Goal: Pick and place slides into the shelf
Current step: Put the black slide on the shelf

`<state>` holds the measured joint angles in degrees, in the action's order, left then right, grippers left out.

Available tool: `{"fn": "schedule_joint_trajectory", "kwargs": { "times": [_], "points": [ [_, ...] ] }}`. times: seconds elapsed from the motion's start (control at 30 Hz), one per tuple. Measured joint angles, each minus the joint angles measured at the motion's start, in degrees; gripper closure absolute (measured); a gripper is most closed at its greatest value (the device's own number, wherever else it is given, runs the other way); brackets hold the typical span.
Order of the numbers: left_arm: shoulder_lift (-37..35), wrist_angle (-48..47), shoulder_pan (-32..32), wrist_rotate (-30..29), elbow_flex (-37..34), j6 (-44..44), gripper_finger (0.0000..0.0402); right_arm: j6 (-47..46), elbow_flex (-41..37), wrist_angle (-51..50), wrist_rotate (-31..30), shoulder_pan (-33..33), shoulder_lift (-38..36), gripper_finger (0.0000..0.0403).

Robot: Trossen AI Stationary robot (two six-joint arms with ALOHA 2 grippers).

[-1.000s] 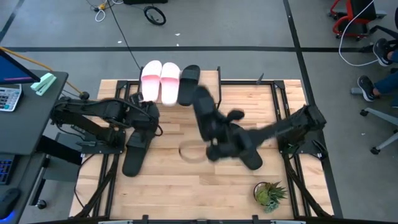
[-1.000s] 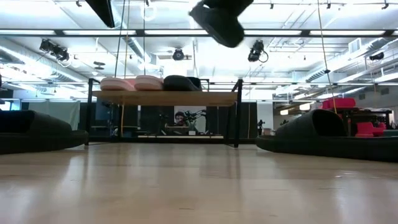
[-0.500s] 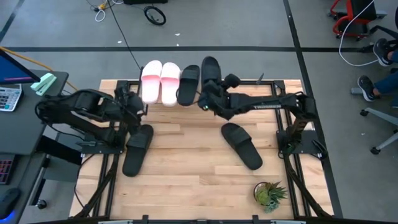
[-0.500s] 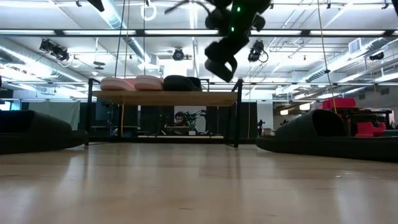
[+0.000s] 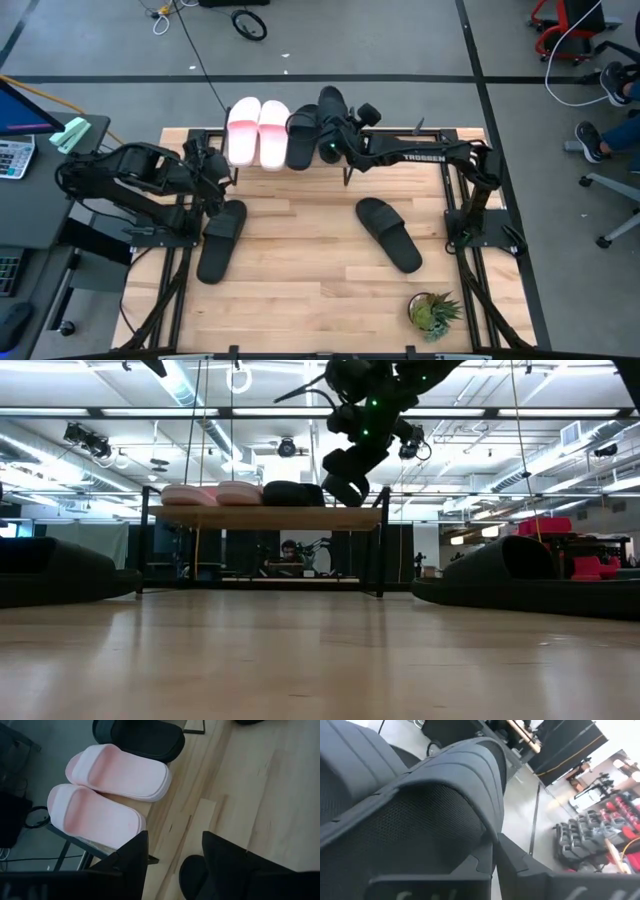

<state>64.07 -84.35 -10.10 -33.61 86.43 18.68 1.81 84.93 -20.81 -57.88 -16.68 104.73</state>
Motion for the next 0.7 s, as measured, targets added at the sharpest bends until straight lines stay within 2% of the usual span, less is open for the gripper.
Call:
{"fn": "schedule_joint_trajectory", "kwargs": {
  "times": [0.2, 0.37, 0.7],
  "points": [
    [0.0, -0.31, -0.01, 0.0, 0.0, 0.06, 0.021, 1.64, 0.0, -0.36, 0.71, -0.58, 0.0, 0.0394],
    [0.0, -0.39, -0.01, 0.0, 0.0, 0.1, 0.0216, 3.76, 0.04, -1.64, 4.63, -0.64, -0.07, 0.039],
    [0.0, -1.4, 0.0, 0.02, -0.02, 0.17, 0.0208, 4.52, 0.07, -3.81, 1.65, -0.56, -0.13, 0.038]
  ]
}}
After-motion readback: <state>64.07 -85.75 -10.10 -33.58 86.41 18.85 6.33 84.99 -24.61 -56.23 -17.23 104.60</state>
